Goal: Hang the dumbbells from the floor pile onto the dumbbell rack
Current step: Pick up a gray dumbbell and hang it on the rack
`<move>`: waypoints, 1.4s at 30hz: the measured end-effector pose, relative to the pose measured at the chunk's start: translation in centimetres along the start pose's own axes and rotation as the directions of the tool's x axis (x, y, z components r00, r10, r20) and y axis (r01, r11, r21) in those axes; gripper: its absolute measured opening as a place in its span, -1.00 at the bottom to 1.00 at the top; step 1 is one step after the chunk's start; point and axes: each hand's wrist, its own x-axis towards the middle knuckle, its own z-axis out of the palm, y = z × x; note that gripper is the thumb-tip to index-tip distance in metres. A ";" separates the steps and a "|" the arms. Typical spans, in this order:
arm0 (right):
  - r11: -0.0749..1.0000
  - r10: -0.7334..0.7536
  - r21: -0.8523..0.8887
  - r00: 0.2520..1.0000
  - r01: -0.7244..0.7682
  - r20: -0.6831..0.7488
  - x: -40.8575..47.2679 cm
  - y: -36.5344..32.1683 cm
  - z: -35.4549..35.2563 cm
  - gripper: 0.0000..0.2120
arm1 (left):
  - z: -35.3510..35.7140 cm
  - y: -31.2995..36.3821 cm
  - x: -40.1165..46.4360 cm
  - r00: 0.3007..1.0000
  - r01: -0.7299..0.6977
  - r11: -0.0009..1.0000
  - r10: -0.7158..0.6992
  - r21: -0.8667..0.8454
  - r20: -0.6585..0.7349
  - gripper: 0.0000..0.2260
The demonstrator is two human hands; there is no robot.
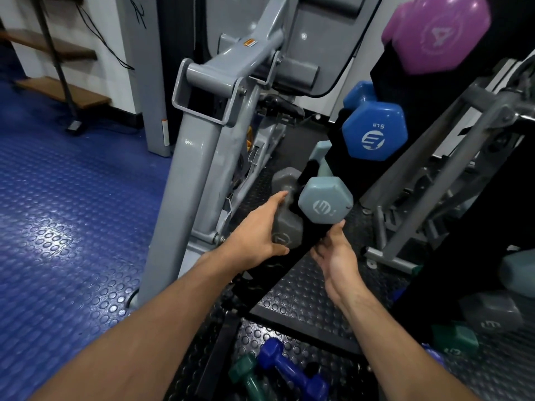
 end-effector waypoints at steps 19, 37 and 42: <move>1.000 0.021 -0.017 0.999 -0.020 0.034 -0.6 -0.5 -0.3 -0.57 | 2.3 -1.6 0.2 0.976 0.176 0.965 -0.146 -0.193 0.162 -0.03; 0.973 0.198 -0.100 0.975 -0.208 -0.105 -5.9 3.5 -3.5 -0.49 | 7.3 -4.7 -7.6 0.976 0.194 0.970 -0.206 -0.146 -0.072 0.25; 0.922 0.324 -0.184 0.939 -0.341 -0.118 -9.0 7.6 -7.0 -0.49 | 10.4 -7.5 -11.1 0.925 0.380 0.924 -0.380 -0.038 -0.001 0.22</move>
